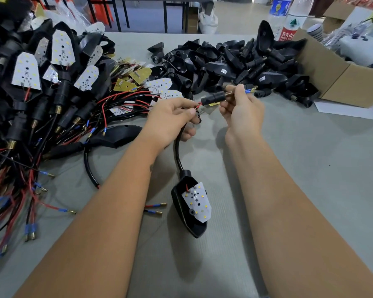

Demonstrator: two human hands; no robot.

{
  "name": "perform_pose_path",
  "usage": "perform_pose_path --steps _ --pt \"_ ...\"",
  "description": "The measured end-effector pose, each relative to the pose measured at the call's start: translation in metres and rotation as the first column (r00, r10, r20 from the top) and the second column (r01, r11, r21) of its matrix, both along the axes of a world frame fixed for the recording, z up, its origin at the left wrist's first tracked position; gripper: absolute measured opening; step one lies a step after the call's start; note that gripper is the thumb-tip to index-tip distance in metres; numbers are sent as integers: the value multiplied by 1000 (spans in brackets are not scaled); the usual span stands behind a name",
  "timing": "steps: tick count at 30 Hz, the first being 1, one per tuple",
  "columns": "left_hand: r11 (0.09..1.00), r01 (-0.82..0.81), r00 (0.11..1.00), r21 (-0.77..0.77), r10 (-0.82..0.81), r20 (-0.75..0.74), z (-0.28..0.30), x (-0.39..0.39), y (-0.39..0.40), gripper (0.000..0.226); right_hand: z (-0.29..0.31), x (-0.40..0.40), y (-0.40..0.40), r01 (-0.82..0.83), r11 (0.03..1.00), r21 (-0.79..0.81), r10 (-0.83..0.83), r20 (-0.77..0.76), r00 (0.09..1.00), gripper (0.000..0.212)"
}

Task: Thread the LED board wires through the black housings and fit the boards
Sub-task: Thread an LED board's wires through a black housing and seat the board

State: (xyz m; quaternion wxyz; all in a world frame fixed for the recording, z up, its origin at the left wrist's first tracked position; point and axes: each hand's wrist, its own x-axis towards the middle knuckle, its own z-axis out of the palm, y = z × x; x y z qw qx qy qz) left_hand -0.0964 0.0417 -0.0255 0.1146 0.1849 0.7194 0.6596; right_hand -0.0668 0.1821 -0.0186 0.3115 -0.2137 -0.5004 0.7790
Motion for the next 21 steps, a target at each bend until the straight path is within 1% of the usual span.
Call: perform_pose_path --steps 3,6,9,12,14,16,18,21 --pt "998 -38 998 -48 35 -46 1 2 2 18 0 1 0 10 998 60 -12 28 1000 31" --pt "996 -70 997 -52 69 -35 2 2 3 14 1 1 -2 0 997 75 -4 42 999 31" --pt "995 -79 996 -60 76 -56 2 2 3 11 4 2 -4 -107 992 62 106 18 994 28" --pt "995 -86 993 -46 82 -80 3 4 3 13 5 2 -12 -243 958 155 233 80 969 24" --pt "995 -93 992 -46 89 -86 4 5 3 11 4 2 -17 -282 941 187 269 95 959 23" --pt "994 -105 994 -29 104 -35 7 6 4 15 5 2 -17 -287 939 187 271 107 956 26" --pt "994 -108 994 11 108 30 9 6 4 22 5 1 -15 -296 943 152 281 112 953 28" --pt "992 -123 990 32 120 71 9 5 5 27 5 1 -13 -327 939 105 318 91 944 29"
